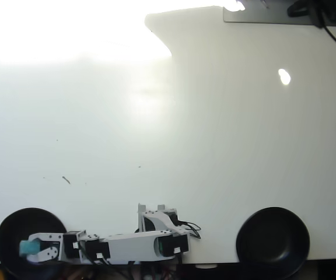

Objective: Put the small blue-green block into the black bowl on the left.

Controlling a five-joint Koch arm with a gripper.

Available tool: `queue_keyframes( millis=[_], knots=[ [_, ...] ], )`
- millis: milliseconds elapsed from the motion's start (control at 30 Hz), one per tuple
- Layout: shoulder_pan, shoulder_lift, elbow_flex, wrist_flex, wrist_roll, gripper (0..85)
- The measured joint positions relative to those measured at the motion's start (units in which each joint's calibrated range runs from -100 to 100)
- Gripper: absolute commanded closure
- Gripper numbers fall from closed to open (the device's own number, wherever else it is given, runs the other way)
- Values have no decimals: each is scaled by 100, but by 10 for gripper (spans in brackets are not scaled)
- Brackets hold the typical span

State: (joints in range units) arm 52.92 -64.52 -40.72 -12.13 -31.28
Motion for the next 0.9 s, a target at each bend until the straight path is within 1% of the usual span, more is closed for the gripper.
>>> queue_keyframes(
  millis=[133,200,233,300,333,400,467,533,633,733,767,800,900],
  knots=[
    [5,-38,-120,0,-474,819],
    [0,-51,-120,0,-650,816],
    [0,-51,-120,0,-713,794],
    [0,-63,-120,0,-796,683],
    [0,-51,-120,0,-825,658],
    [0,-63,-120,0,-850,655],
    [0,-63,-120,8,-855,621],
    [-10,-101,-120,0,-860,616],
    [-29,-126,-120,8,-860,548],
    [-44,-139,-120,8,-855,547],
    [-44,-139,-120,0,-855,541],
    [-44,-139,-120,8,-855,515],
    [-98,-202,-120,0,-850,509]
  ],
)
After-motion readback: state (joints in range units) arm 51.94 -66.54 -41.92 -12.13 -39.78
